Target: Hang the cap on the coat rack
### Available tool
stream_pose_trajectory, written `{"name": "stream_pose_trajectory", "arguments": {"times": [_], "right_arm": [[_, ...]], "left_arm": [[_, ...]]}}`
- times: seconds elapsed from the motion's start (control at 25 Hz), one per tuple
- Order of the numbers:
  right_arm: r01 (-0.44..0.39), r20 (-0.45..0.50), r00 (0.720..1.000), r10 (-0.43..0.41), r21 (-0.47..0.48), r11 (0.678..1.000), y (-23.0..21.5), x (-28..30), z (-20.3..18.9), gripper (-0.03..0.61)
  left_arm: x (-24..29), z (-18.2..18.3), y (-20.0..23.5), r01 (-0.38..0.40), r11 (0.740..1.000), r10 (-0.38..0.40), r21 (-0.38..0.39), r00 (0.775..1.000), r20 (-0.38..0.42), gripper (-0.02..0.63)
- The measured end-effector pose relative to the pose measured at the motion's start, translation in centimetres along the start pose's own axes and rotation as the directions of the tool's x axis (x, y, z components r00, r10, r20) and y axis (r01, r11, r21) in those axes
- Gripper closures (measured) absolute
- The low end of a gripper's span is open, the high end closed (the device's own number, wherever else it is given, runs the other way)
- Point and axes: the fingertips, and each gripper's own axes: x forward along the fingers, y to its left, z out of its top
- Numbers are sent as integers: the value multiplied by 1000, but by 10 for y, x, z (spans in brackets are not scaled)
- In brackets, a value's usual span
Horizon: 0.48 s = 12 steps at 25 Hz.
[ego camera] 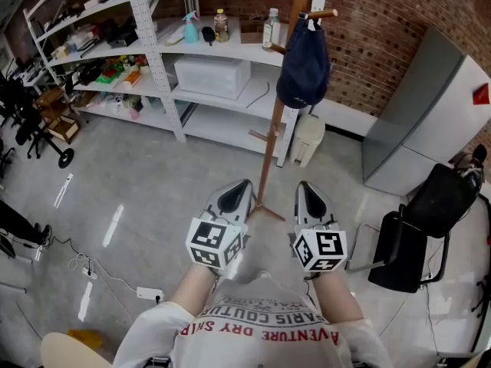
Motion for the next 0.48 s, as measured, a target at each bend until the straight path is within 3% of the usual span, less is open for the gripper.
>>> {"name": "stream_pose_trajectory", "arguments": {"times": [0.48], "right_arm": [[15,-30,999,-16,-20,1000,-13,14,-1,563]], "left_arm": [[14,-3,1,4,1000,-4,0,1000,-1,607]]}}
